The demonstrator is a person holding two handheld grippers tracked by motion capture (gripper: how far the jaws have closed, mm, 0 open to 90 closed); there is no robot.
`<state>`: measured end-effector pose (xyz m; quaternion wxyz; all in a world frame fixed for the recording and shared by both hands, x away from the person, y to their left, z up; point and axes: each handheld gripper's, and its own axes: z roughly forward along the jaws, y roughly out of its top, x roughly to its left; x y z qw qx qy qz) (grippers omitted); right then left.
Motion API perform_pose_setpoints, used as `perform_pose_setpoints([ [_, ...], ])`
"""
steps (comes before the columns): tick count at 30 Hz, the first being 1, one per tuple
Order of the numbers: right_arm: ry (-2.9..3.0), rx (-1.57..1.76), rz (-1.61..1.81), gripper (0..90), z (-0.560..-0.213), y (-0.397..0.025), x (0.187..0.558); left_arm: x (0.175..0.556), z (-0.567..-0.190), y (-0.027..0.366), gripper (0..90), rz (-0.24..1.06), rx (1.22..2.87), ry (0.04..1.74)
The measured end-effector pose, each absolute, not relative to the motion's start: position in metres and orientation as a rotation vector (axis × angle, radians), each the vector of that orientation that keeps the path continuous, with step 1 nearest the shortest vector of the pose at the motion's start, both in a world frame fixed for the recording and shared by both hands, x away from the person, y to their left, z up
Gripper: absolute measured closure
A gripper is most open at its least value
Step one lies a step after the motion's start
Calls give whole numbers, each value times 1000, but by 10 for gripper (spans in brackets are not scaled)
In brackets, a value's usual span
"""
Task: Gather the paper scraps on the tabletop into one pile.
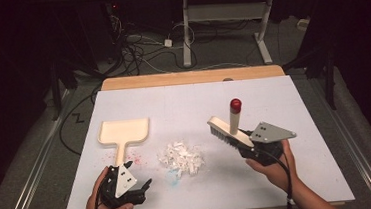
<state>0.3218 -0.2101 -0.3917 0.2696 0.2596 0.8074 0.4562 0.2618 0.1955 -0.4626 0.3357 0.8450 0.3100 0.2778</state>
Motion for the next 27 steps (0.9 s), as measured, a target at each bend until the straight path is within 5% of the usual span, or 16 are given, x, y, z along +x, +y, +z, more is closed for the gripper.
perform_pose_setpoints([
  [15, 2501, 707, 1175, 678, -394, -256, 289, 261, -464, 191, 188, 711, 2231, 814],
  [27, 2709, 906, 1138, 678, -412, -268, 327, 263, -466, 189, 188, 689, 2242, 809],
])
